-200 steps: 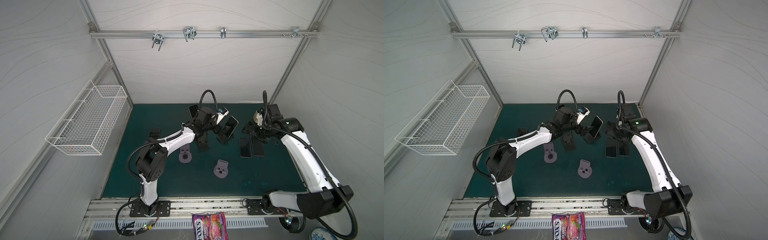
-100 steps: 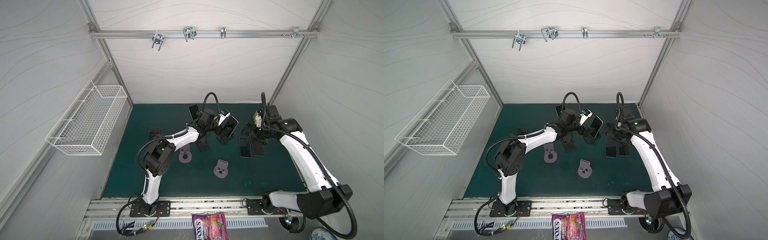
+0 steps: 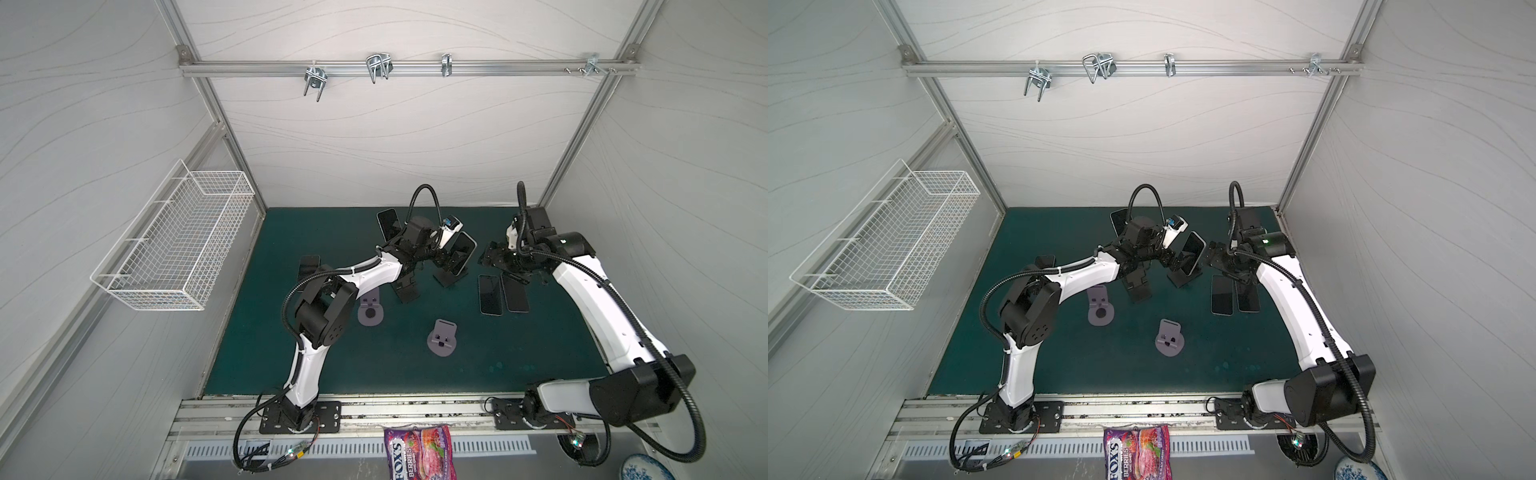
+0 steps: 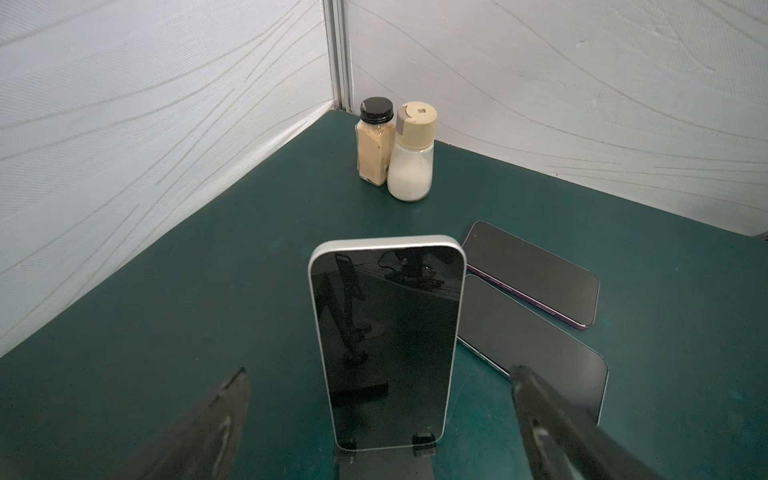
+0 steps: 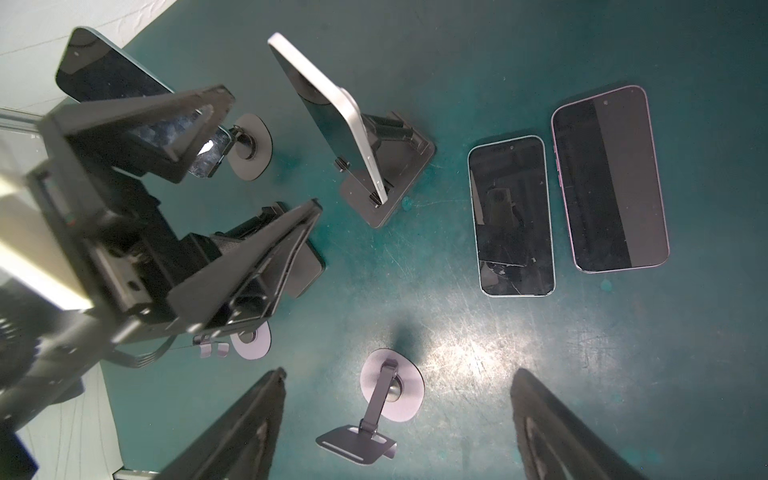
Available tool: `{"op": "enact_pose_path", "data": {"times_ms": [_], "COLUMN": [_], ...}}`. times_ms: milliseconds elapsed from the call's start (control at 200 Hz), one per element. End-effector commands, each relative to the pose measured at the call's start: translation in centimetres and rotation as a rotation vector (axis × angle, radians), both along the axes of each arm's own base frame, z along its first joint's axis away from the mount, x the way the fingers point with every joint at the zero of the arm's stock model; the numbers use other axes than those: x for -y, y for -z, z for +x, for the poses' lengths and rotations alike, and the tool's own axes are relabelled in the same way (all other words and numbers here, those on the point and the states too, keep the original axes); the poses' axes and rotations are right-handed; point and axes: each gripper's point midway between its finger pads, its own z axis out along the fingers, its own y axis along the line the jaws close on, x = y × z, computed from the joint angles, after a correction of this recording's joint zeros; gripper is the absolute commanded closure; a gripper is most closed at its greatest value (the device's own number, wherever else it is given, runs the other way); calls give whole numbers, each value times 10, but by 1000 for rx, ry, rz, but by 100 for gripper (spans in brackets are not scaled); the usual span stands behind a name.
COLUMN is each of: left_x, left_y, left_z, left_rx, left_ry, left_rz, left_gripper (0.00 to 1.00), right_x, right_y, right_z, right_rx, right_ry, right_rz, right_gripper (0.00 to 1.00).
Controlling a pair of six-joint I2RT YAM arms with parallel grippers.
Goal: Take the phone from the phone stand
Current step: 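Close the left gripper on the white-edged phone on the black stand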
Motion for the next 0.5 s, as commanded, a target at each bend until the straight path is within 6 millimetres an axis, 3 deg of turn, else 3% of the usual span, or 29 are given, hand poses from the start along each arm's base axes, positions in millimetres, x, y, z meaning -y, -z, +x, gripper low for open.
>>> {"op": "enact_pose_path", "data": {"times_ms": [0, 495], "left_x": [16, 32], "left_y": [-24, -13], "left_z": [8, 12], "left_rx": [59, 35], "left_ry": [22, 21], "left_rz": [-69, -63], "left_gripper": [1, 1], "right_x": [1, -4], "right_y": [-12, -8], "right_z": [6, 18], "right_rx": [45, 55], "right_ry": [22, 73], "right_rz": [-1, 50], "right_gripper": [13, 14]}}
